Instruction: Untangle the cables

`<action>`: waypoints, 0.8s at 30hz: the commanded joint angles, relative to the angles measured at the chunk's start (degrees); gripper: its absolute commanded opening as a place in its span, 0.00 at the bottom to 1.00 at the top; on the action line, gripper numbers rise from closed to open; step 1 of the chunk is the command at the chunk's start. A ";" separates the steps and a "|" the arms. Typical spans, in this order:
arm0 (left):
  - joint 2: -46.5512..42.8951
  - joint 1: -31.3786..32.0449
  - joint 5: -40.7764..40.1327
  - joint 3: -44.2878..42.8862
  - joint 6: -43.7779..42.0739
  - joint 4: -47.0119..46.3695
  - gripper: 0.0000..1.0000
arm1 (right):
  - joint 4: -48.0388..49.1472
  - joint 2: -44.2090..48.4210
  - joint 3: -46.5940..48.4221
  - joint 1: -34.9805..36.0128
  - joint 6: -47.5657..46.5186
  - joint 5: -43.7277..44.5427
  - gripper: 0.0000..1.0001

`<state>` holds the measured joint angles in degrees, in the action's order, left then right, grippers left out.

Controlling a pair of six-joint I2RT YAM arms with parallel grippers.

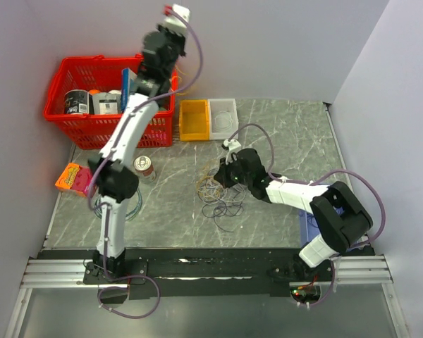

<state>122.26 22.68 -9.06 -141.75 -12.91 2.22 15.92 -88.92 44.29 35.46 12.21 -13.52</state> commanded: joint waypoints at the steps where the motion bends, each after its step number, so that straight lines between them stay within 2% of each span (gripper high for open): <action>1: 3.51 1.05 0.09 -1.68 -1.33 -7.84 0.01 | 1.74 3.49 -2.80 -0.31 1.15 1.30 0.00; 8: 3.26 1.67 1.41 -4.40 0.51 -4.69 0.01 | -0.19 4.29 -3.51 -0.31 -0.34 2.80 0.00; 11: 2.29 2.46 1.59 -4.41 -1.24 -4.85 0.01 | 0.25 4.02 -3.07 -0.31 -0.34 2.53 0.00; 18: 2.28 2.20 -2.10 6.91 -8.09 -10.21 0.01 | 0.25 5.69 -3.95 -0.22 -0.69 2.44 0.00; 24: 4.57 1.14 -1.93 11.39 -7.04 -9.16 0.01 | 0.16 7.18 -5.27 -0.22 -0.69 3.06 0.00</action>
<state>125.75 24.56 -10.13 -133.62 -19.33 -5.93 14.96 -84.88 40.14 35.46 12.12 -11.62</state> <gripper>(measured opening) 0.025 0.008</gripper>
